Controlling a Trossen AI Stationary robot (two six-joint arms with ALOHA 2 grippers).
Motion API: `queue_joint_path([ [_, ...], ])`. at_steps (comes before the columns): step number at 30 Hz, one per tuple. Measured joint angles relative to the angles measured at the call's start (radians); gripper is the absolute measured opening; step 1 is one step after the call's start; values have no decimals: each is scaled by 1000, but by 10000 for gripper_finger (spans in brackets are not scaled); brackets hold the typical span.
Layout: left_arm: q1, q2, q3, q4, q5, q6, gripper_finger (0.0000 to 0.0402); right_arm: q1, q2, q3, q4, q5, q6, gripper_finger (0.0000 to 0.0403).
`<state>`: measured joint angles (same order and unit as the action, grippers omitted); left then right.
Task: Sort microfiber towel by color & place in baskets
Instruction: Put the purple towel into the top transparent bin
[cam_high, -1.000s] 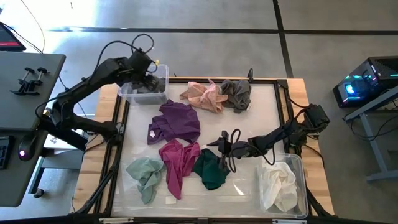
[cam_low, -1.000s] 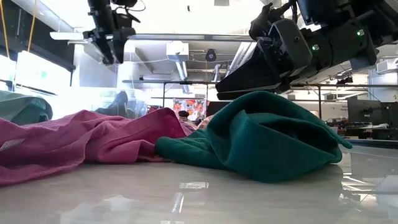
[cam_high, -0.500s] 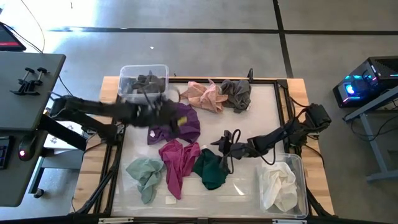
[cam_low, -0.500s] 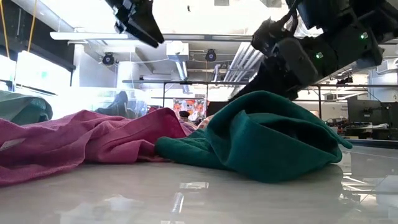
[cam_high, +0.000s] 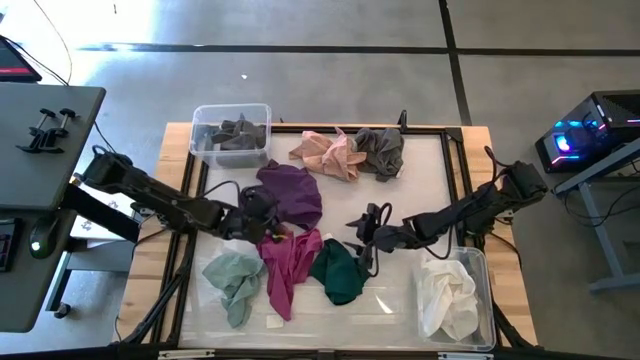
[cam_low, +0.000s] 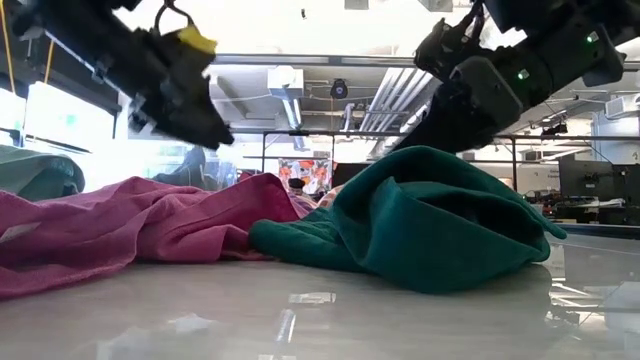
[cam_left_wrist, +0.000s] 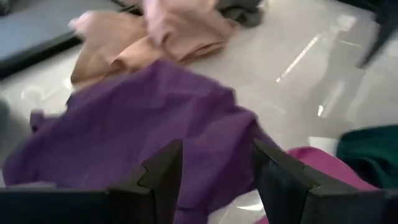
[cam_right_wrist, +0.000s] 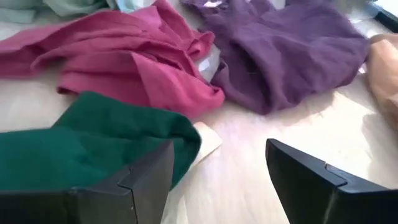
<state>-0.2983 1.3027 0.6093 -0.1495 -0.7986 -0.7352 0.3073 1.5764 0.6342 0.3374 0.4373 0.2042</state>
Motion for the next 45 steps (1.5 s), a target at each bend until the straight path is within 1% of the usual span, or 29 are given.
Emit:
queue_joint_path([
  [3, 12, 2, -40, 35, 4, -38, 176, 0, 1, -1, 20, -9, 2, 250],
  [6, 18, 2, -74, 118, 23, -15, 188, 0, 2, -1, 34, -11, 5, 250],
  [9, 23, 2, -90, 158, 40, 21, 209, 0, 2, -1, 34, -11, 24, 250],
  [15, 42, 5, -111, 176, 45, 32, 253, 1, 2, -1, 36, -19, 32, 250],
  [19, 71, 18, -123, 183, 37, -1, 265, -3, 2, -1, 46, -20, 32, 250],
  [22, 90, 57, -123, 220, 34, 47, 266, -5, 2, -1, 56, -21, 45, 250],
  [25, 103, 123, -122, 316, 4, 125, 266, -5, 2, -1, 60, -22, 53, 250],
  [28, 123, 198, -121, 401, 12, 161, 266, -4, 2, -1, 65, -24, 60, 250],
  [30, 141, 246, -122, 418, 39, 157, 266, -4, 2, -1, 66, -28, 68, 250],
  [32, 164, 298, -122, 414, 63, 120, 265, -4, 2, -1, 67, -28, 68, 250],
  [35, 198, 368, -122, 412, 64, 60, 262, -4, 2, -1, 74, -28, 67, 250],
  [37, 218, 403, -119, 430, 66, 55, 262, -6, 2, -1, 81, -28, 67, 250],
  [39, 238, 434, -116, 461, 88, 59, 261, -6, 3, -1, 82, -28, 68, 250],
  [42, 258, 462, -116, 483, 152, 86, 246, -6, 3, -1, 87, -28, 68, 250],
  [45, 266, 469, -114, 488, 178, 93, 209, -3, 3, -1, 89, -28, 72, 250],
])
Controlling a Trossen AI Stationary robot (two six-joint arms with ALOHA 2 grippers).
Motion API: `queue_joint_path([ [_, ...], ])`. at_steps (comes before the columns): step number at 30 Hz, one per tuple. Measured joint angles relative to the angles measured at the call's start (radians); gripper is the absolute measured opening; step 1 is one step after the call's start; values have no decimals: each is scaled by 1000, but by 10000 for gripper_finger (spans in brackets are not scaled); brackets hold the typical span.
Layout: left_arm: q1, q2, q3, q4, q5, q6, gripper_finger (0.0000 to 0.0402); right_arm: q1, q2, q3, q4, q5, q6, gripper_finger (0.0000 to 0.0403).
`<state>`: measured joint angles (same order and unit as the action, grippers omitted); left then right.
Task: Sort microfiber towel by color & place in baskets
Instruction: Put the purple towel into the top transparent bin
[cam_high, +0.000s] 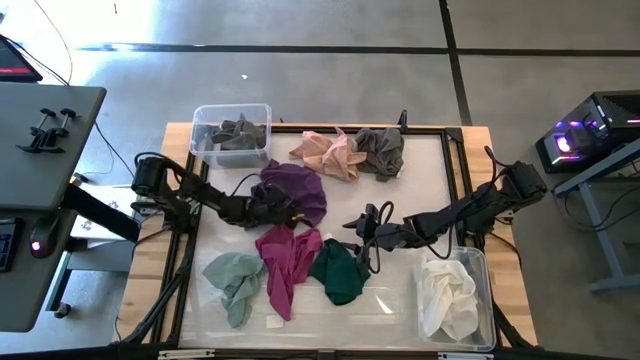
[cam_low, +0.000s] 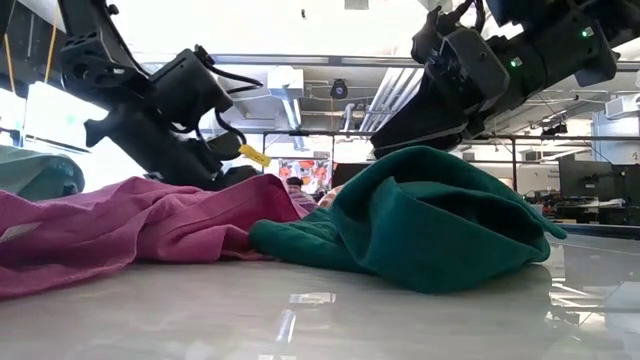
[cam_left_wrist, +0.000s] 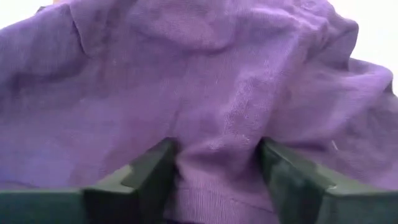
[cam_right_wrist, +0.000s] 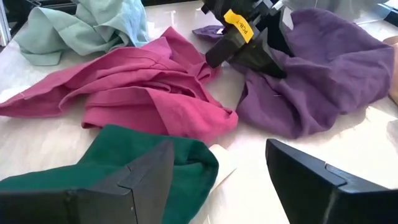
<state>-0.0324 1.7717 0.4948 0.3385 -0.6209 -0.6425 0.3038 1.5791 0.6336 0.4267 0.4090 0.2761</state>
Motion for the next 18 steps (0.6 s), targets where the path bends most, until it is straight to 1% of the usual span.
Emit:
queue_joint_path([
  [3, 0, 1, 1, 10, 21, 11, 147, 0, 0, 0, 0, 0, 12, 250],
  [8, -16, 6, -4, 64, 41, 51, 28, 6, 0, 0, -1, -1, 14, 250],
  [9, -21, 2, -6, 75, 43, 65, 15, 6, 0, 0, -2, -1, 14, 250],
  [10, -25, -4, -6, 83, 51, 76, 10, 6, 0, 0, -3, -1, 13, 250],
  [12, -33, -33, 8, 69, 75, 99, 15, 6, 0, 0, -3, -1, 11, 250],
  [15, -55, -102, 35, -5, 112, 145, 9, 6, 0, 0, -4, -1, 11, 250],
  [18, -78, -203, 101, -83, 71, 211, 4, 13, 0, 0, -4, 0, 11, 250],
])
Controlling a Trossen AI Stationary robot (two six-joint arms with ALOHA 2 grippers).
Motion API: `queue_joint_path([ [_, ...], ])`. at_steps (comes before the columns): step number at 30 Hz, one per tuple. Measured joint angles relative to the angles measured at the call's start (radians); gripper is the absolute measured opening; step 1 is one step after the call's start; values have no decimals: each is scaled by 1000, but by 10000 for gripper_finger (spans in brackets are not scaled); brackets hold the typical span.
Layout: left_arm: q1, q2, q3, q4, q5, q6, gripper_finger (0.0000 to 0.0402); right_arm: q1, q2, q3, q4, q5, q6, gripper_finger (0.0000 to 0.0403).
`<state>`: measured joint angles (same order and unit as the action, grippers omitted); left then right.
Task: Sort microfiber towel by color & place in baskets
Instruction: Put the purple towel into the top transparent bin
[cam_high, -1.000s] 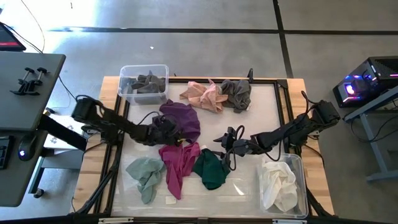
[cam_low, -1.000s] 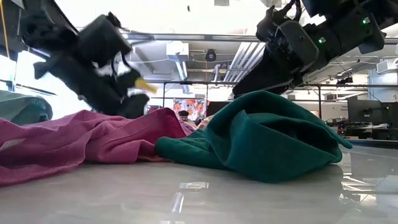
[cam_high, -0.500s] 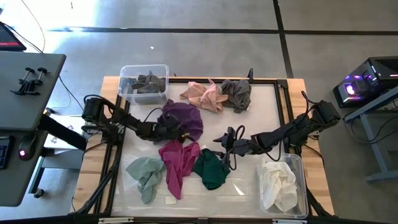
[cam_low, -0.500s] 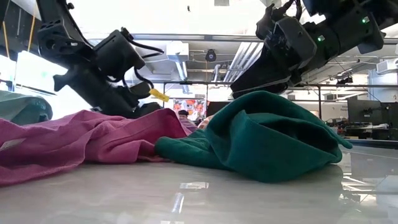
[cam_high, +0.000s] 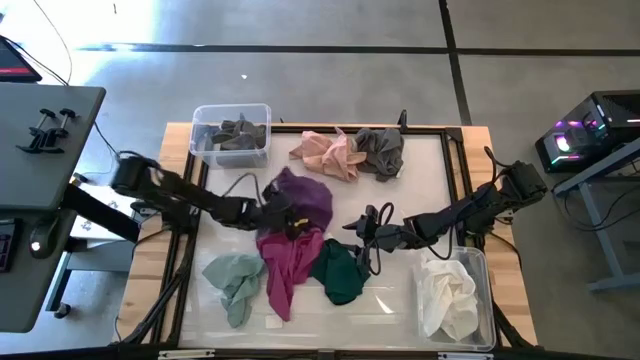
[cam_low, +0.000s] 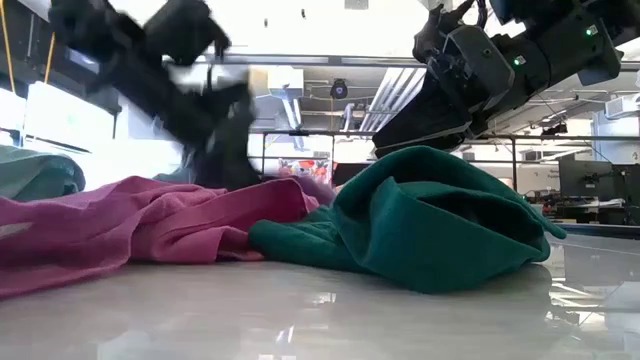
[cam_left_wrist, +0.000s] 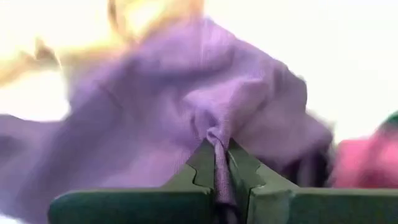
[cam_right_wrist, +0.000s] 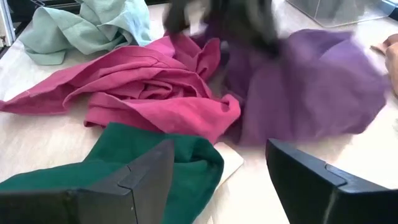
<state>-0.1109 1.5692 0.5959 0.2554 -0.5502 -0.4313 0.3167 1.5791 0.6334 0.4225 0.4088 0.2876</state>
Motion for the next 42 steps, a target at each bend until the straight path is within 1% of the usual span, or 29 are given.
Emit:
queue_joint_path([
  [2, -12, -68, 52, -89, -47, 86, 4, 5, 0, 0, 0, 0, 0, 250],
  [5, -27, -161, 137, -227, -143, 273, 2, 11, 0, 0, 1, 2, 0, 250],
  [8, -27, -248, 231, -293, -257, 514, 1, 12, 0, 0, 1, 7, 0, 250],
  [10, -13, -294, 280, -300, -309, 706, 1, 12, 0, 0, 2, 8, -1, 250],
  [13, 42, -354, 345, -290, -335, 975, 1, 11, 0, 0, 3, 9, -8, 250],
  [15, 106, -387, 372, -284, -342, 1093, 1, 11, 0, 0, 4, 10, -8, 250],
  [17, 187, -412, 380, -291, -346, 1165, 1, 11, 0, 0, 4, 10, -8, 250],
  [20, 328, -447, 381, -315, -347, 1220, 1, 11, 0, 0, 1, 10, -7, 250],
  [22, 425, -464, 381, -369, -346, 1230, 1, 11, 0, 0, 1, 10, -7, 250],
  [26, 604, -457, 382, -591, -290, 1230, 0, 11, 0, 0, 1, 10, -8, 250],
  [28, 678, -435, 382, -702, -246, 1228, 0, 11, 0, 0, 1, 10, -7, 250],
  [30, 744, -399, 381, -778, -199, 1217, 0, 9, 0, 0, 2, 11, -8, 250],
  [32, 793, -356, 381, -805, -170, 1214, 0, 7, 0, 0, 2, 12, -8, 250],
  [35, 840, -282, 381, -811, -106, 1226, 0, 4, 0, 0, 1, 13, -8, 250],
  [39, 877, -175, 382, -829, 82, 1228, 0, 4, 0, 0, 1, 13, -26, 250],
  [42, 891, -109, 387, -840, 160, 1219, 0, 4, 0, 0, 1, 13, -23, 250],
])
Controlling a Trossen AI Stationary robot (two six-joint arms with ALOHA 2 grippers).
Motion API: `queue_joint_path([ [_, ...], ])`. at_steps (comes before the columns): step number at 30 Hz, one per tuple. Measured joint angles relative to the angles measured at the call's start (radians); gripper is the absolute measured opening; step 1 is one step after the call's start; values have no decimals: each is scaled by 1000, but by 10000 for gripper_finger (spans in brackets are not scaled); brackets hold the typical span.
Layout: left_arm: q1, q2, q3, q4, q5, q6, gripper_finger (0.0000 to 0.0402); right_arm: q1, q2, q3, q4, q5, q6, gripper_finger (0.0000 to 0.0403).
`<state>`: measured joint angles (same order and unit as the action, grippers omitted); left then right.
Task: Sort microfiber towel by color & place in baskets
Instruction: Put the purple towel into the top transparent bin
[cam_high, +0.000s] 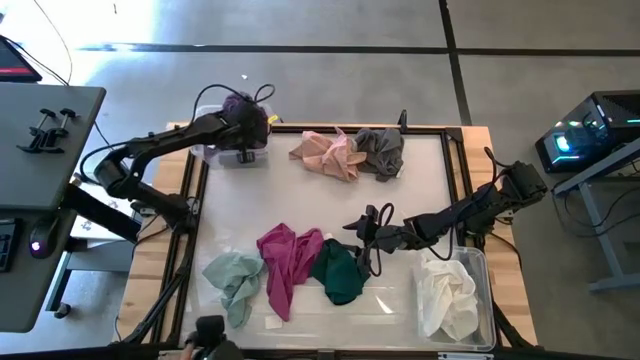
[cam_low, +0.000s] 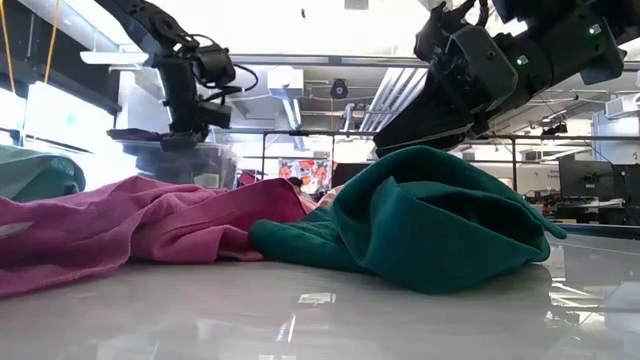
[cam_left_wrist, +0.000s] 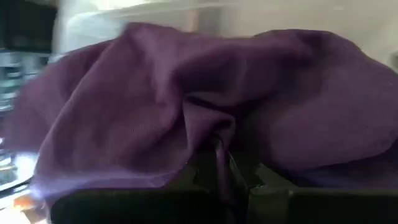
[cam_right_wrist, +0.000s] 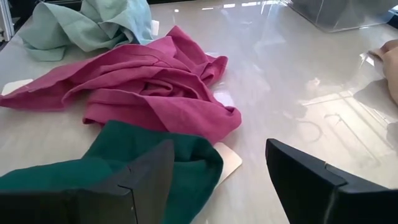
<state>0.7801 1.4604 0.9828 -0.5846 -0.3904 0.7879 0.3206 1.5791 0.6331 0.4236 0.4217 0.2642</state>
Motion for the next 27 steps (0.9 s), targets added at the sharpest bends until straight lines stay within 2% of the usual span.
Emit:
queue_joint_path([
  [4, 6, 25, 2, 1, 18, -40, 9, 0, 0, 0, 0, 0, 7, 250],
  [9, 9, 4, 72, -80, 34, -100, 57, 0, 0, -1, -6, 0, 8, 250],
  [14, 5, -40, 221, -223, 80, -186, 115, 0, 0, -1, -8, 0, 8, 250],
  [18, 3, -56, 335, -326, 127, -290, 141, 0, 0, 0, -8, 0, 7, 250],
  [22, 19, -61, 381, -282, 139, -412, 145, 0, 0, -1, -8, -1, 6, 250],
  [27, 63, -15, 382, -202, 157, -517, 119, 0, 0, -1, -9, -1, 6, 250],
])
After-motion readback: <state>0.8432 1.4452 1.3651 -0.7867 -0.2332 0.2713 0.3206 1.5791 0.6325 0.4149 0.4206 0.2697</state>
